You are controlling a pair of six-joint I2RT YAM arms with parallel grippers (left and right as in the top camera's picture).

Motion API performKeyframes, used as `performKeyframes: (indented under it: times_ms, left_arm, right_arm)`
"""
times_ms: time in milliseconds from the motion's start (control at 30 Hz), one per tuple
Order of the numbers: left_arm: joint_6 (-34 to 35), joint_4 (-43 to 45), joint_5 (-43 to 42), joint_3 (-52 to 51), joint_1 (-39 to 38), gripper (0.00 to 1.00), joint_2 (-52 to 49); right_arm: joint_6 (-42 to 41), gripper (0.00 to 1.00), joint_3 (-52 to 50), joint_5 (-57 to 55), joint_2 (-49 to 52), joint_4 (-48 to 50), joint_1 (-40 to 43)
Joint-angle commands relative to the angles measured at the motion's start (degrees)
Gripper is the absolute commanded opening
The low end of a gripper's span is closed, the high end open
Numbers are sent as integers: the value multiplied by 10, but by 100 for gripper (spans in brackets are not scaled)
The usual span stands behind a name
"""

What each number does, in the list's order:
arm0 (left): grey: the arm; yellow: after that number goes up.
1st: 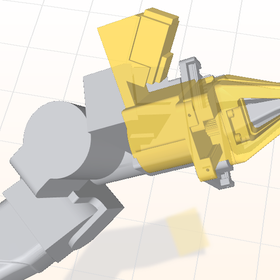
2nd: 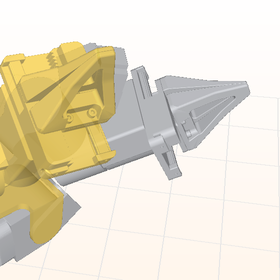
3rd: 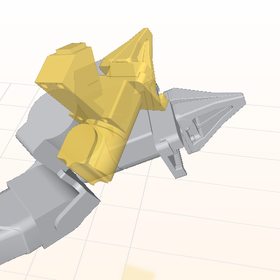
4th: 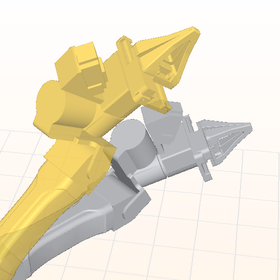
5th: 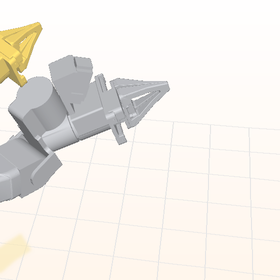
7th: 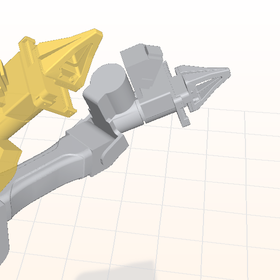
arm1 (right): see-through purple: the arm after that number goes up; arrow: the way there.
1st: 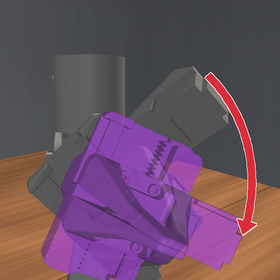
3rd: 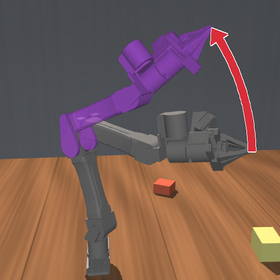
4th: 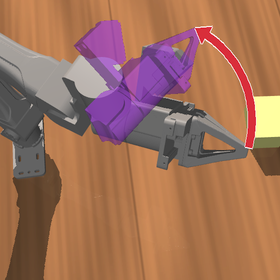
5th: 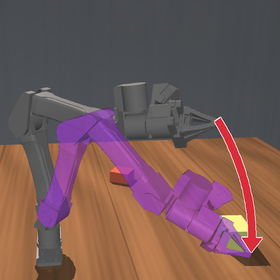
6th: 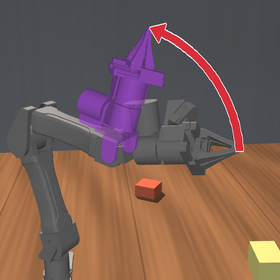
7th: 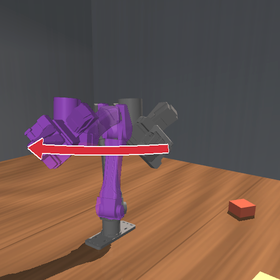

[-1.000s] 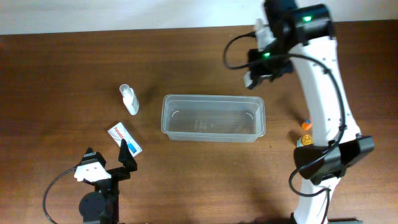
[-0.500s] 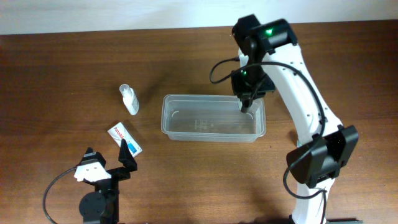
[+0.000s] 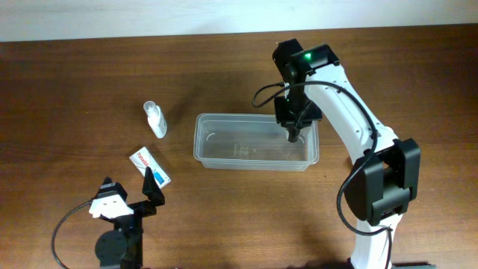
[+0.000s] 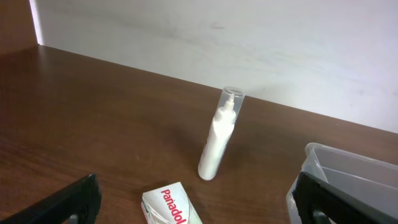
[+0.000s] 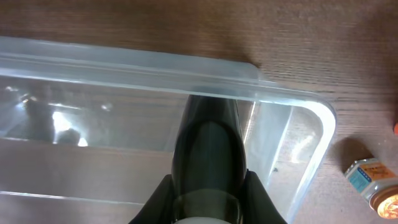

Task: Pack container
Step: 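Lower the brown bottle into the container and open right gripper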

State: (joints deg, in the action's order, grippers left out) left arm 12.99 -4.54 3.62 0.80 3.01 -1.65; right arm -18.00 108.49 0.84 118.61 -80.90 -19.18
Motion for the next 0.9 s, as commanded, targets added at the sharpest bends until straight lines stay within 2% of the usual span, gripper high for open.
performKeyframes:
  times_ms: [0,267,867]
  left_arm:
    - [-11,0,-4,-3,0,99,0]
    - [-11,0,-4,-3,0,99,0]
    - [-11,0,-4,-3,0,99,0]
  right_arm:
    - [-16,17,-19,-26,-11,15,-3]
    - [-20,17,-74,-31,-11,75,-3]
    - [-21,18,-75,-30,-11,82,-3]
